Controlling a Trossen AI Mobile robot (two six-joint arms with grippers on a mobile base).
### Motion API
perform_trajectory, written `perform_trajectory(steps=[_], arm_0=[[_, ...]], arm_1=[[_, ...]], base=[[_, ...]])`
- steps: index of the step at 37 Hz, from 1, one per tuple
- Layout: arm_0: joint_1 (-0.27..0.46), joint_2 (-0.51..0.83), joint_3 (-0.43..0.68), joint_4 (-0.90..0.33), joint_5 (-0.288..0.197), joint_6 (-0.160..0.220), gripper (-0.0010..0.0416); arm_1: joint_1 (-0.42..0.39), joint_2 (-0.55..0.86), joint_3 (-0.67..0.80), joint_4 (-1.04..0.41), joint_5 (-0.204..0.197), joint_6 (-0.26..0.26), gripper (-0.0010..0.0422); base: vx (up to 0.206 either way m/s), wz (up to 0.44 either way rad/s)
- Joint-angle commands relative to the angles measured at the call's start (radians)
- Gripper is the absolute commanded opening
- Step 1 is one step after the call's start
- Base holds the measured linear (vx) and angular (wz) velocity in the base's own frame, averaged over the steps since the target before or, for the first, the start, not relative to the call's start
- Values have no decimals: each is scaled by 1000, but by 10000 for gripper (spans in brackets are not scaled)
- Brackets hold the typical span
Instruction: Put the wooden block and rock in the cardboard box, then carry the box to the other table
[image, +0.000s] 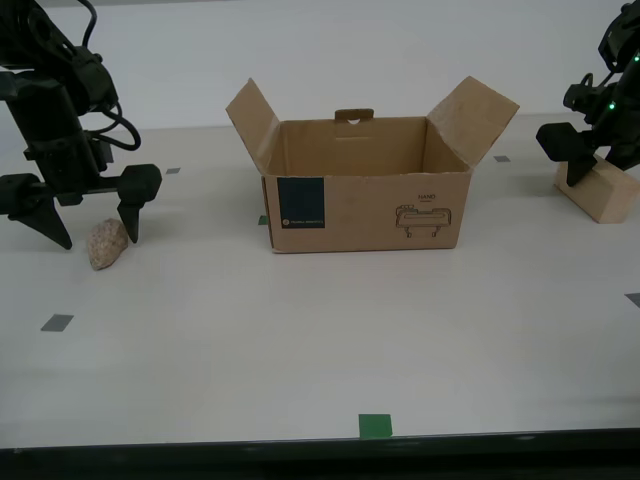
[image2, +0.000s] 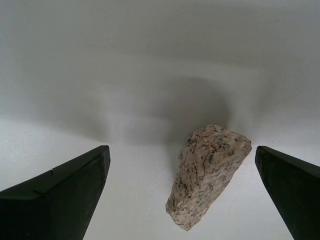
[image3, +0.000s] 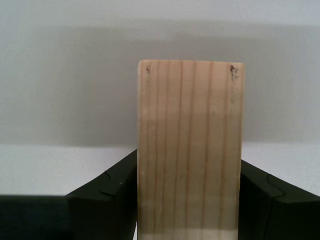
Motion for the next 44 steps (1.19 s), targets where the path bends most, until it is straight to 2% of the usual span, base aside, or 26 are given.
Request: perform_trajectory(steps=[1,18,29,35,44], arm_0=[[0,0,0,2,-2,-2,177],[1,0,0,7,-2,-2,142],[2,0,0,6,-2,-1,157],[2,0,0,6,-2,-1,139],[2,0,0,6,-2,-1,92]], arm_1=[[-1,0,0,0,-3,-1,398],[-2,0,-5,10,-3,3,398],[-3,0,-44,40,-2,4,398],[-3,0,-49,47,0,4,397],[-5,0,-49,58,0,4,347]], base=[[0,0],[0,0],[0,0],[0,0],[0,0]])
